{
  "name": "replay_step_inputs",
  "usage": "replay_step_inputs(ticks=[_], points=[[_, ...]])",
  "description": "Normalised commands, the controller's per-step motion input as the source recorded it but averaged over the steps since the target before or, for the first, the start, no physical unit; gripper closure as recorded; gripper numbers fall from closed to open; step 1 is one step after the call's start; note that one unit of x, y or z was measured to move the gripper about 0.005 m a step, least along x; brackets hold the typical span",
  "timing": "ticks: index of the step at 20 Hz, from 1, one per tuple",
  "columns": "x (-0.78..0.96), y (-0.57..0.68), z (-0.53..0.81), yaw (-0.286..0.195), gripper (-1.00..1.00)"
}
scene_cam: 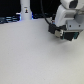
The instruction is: Open the kcup holder, insert the kcup into the holder, and close the kcup holder
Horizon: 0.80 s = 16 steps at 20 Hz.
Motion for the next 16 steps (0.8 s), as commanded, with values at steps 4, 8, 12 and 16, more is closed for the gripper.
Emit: replay_step_inputs(ticks=[4, 8, 12, 16], points=[[-0.64, 0.6, 0.01, 0.045, -1.0], [-0.57, 0.58, 0.01, 0.056, -1.0], [-0.56, 0.57, 0.01, 0.055, -1.0], [-0.25, 0.29, 0.01, 0.064, -1.0]])
